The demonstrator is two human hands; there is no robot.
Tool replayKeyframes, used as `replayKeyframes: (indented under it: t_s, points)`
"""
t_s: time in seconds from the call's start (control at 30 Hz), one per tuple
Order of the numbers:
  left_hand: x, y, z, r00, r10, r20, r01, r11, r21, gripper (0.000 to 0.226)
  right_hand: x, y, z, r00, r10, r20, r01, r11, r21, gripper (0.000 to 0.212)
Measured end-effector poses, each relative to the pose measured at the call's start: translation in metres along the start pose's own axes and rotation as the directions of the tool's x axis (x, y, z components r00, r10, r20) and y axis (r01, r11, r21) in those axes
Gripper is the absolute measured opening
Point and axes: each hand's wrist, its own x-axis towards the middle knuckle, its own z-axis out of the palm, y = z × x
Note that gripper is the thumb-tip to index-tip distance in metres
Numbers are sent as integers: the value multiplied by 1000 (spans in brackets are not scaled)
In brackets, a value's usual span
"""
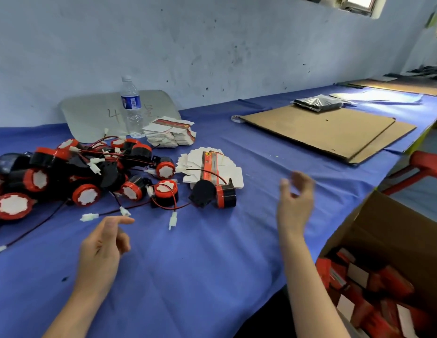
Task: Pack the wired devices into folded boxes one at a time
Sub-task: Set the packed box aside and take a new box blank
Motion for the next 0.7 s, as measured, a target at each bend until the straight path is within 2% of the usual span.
replayKeyframes:
  t_s: [0.03,0.07,0.1,0.13,0.17,0.2,0.23,0.3,0.4,0.47,0.5,0.53,0.57,0.6,0.7]
  points:
    - [0,1,0,1000,-3,-1,3,1000,-7,49,-7,-7,14,962,42,270,-39,999,-17,29]
    - [0,1,0,1000,-4,-5,4,1000,-9,49,-14,-14,28,854,102,510,-58,993,-102,40]
    - [0,2,0,1000,-1,-8,1,1000,-7,49,-20,-14,38,720,162,675,-32,979,-201,56]
    - [-1,2,0,1000,3,-11,-3,1000,-2,47,-26,-13,46,614,209,761,57,950,-307,69]
    - [-1,2,0,1000,9,-14,-8,1000,4,46,-31,-8,54,558,235,796,168,907,-386,73]
    - [-1,2,1,1000,9,-19,-9,1000,5,45,-35,-5,57,552,238,799,271,855,-442,69]
    - [-1,1,1,1000,5,-24,-5,1000,0,44,-36,-4,60,594,206,777,303,838,-454,59]
    - [-1,1,1,1000,4,-23,-4,1000,-6,44,-36,-5,63,737,107,668,224,893,-390,36]
    - [-1,4,2,1000,-4,-9,4,999,-40,43,-37,-19,59,935,-55,350,103,988,-119,25]
    - [-1,6,3,1000,4,3,-4,998,-59,40,-38,-40,56,977,-113,183,98,991,87,27]
    - [-1,7,3,1000,6,6,-6,998,-70,37,-41,-52,56,974,-123,190,90,981,172,26]
    - [-1,8,4,1000,5,9,-4,996,-92,36,-44,-63,58,955,-137,263,71,967,244,23]
    - [-1,9,4,1000,11,6,-10,993,-120,43,-51,-73,64,907,-151,394,30,955,297,21]
    - [-1,11,4,1000,23,-2,-23,989,-147,57,-61,-80,72,826,-159,540,-21,950,312,19]
    - [0,14,0,996,79,-47,-85,983,-163,87,-101,-86,100,503,-103,858,-91,981,172,16]
